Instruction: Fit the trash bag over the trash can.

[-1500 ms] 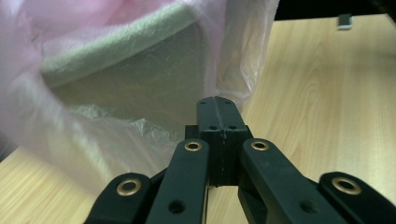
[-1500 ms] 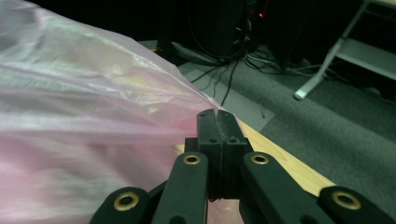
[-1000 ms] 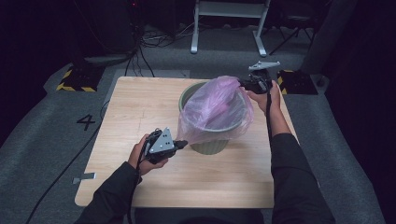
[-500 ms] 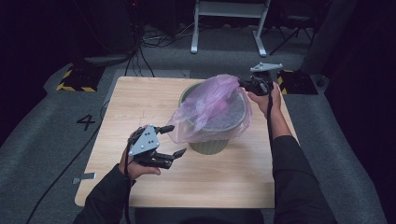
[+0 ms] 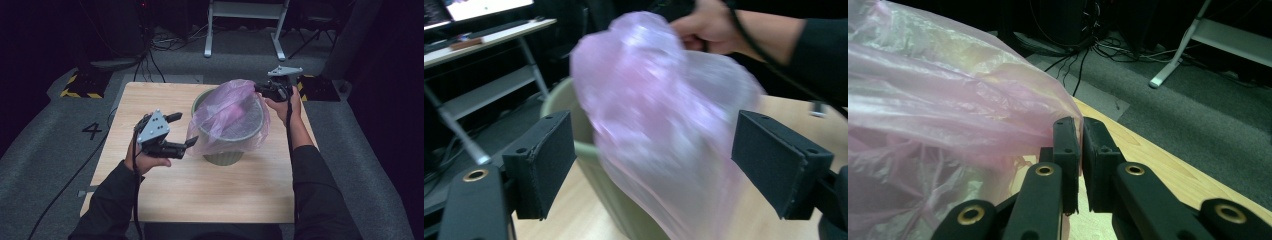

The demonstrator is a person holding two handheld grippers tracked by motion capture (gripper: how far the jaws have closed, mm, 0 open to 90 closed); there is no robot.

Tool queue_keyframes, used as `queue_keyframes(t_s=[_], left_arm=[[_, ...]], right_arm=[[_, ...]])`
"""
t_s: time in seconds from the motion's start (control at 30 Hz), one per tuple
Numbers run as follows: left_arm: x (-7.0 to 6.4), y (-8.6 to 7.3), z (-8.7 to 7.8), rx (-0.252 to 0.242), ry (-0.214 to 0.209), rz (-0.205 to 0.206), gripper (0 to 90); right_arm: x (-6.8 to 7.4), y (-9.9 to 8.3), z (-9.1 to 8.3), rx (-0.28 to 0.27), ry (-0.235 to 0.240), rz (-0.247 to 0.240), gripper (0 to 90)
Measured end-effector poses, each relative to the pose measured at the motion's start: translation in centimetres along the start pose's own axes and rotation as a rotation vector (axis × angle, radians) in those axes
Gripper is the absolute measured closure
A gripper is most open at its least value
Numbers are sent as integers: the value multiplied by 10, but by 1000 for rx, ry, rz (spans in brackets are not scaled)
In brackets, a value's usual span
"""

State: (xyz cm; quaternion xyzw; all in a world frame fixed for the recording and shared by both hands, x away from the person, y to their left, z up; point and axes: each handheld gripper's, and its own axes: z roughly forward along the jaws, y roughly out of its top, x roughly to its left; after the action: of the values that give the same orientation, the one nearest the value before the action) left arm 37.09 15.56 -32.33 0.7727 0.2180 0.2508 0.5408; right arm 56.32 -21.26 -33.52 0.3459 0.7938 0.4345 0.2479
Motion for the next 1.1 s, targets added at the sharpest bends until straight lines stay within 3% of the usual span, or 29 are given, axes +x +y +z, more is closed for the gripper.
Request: queue_keyframes(t_s=[0.1, 0.13, 0.2, 0.27, 0.3, 0.4, 0.43, 0.5, 0.63, 0.77, 0.97, 1.1], left_arm=[[14, 11, 19, 27, 28, -1, 273], [18, 13, 24, 37, 27, 0, 325], [24, 15, 32, 53, 65, 8, 469], [32, 15, 39, 50, 44, 0, 565], [36, 14, 42, 54, 60, -2, 632], [50, 11, 48, 53, 88, -34, 840], [56, 8, 50, 48, 84, -64, 893], [67, 0, 55, 66, 88, -119, 900], [91, -21, 68, 100, 92, -269, 900], [110, -42, 79, 122, 94, -382, 900], [118, -67, 99, 213, 101, -420, 900], [117, -80, 114, 305, 51, -442, 900]], right_arm=[[1, 1, 0, 0, 3, -13, 855], [2, 1, 0, -2, 5, -16, 857], [3, 1, 0, -4, 11, -20, 865], [3, 1, 0, -8, 21, -29, 880], [3, 1, 0, -9, 27, -33, 883], [3, 1, 1, -15, 36, -27, 899], [3, 0, 1, -15, 34, -25, 900], [3, -1, 3, -10, 37, -24, 900], [3, -3, 9, 14, 32, -23, 900], [2, -5, 14, 48, 29, -15, 900], [0, -10, 23, 79, 49, 8, 900], [0, -16, 30, 121, 62, 17, 900]])
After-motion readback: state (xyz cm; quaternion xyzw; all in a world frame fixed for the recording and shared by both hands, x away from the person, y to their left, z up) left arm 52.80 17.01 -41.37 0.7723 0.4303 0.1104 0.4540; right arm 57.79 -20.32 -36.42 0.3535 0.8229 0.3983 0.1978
